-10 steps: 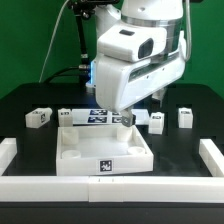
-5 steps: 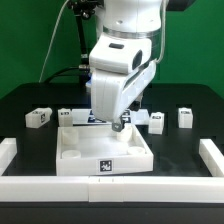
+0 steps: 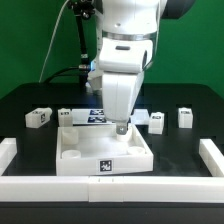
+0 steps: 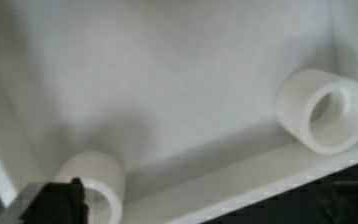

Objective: Assemble one leg

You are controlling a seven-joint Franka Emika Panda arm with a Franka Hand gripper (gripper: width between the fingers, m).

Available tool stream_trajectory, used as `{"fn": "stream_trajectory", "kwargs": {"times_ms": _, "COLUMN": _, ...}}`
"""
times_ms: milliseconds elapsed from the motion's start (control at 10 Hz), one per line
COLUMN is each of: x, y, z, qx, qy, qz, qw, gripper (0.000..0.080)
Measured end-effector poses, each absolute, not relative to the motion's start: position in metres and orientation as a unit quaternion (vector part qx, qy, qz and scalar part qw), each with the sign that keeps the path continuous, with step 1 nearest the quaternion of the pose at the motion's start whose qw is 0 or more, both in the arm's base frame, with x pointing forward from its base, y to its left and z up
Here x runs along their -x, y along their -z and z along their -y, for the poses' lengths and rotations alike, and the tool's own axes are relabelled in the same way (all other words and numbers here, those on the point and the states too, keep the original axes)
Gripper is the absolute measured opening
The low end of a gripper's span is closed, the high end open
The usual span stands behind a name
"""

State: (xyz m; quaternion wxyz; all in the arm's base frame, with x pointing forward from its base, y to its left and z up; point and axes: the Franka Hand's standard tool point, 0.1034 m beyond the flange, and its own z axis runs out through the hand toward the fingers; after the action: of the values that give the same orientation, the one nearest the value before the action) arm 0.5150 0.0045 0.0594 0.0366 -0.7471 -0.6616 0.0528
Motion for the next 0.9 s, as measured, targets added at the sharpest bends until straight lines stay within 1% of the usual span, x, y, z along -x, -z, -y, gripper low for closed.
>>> {"fn": "stream_trajectory", "kwargs": {"times_ms": 200, "x": -0.51, "y": -0.055, "z": -0.001, "qx": 0.705, "qy": -0.061, "qz": 0.705, "qw": 0.039, "gripper": 0.065}}
{"fn": "stream_trajectory", "kwargs": {"times_ms": 600, "x": -0.509, "y": -0.054, "z": 0.001, "qx": 0.706, "qy": -0.062, "qz": 0.704, "qw": 0.039, "gripper": 0.065}}
{"fn": "stream_trajectory", "kwargs": {"times_ms": 700, "x": -0.511, "y": -0.053, "z": 0.003, "qx": 0.69, "qy": -0.055, "qz": 0.72, "qw": 0.035, "gripper": 0.065}}
{"fn": "stream_trajectory", "kwargs": {"times_ms": 800, "x": -0.508, "y": -0.049, "z": 0.009, "qx": 0.667, "qy": -0.041, "qz": 0.744, "qw": 0.028, "gripper": 0.065}}
{"fn": "stream_trajectory", "kwargs": {"times_ms": 900, "x": -0.493, "y": -0.044, "z": 0.012, "qx": 0.657, "qy": -0.04, "qz": 0.752, "qw": 0.03, "gripper": 0.065}}
